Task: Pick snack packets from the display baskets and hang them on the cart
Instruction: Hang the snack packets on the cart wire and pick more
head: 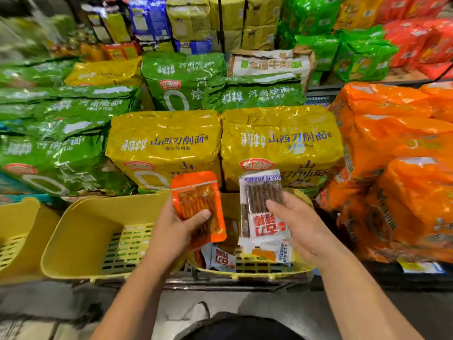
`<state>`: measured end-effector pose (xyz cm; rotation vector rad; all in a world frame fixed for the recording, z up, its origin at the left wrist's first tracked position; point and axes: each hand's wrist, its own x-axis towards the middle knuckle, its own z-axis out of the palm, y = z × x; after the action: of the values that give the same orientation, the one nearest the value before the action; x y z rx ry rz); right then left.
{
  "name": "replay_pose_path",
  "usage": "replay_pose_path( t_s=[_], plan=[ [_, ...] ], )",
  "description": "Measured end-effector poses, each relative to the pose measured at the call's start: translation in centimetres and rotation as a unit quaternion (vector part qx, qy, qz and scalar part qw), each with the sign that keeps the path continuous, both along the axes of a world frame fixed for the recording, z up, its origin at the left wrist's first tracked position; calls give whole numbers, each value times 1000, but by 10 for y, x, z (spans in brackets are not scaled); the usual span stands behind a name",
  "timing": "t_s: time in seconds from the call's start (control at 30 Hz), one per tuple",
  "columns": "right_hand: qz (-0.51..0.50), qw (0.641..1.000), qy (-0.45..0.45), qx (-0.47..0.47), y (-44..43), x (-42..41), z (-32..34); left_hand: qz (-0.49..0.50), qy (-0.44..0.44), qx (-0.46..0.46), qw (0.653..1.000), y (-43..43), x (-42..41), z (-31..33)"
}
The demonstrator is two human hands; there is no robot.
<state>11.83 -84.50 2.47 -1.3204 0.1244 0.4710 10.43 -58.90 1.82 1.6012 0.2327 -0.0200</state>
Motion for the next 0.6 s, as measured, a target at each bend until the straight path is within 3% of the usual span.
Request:
replay_pose_path(
  t_s=[0.13, 0.6],
  plan=[
    [8, 994, 60, 88, 2, -9, -5, 53, 29, -11, 998, -13, -31, 3],
    [166, 984, -15, 70, 87, -41, 23, 235, 5, 1, 972, 35, -149, 34]
  ],
)
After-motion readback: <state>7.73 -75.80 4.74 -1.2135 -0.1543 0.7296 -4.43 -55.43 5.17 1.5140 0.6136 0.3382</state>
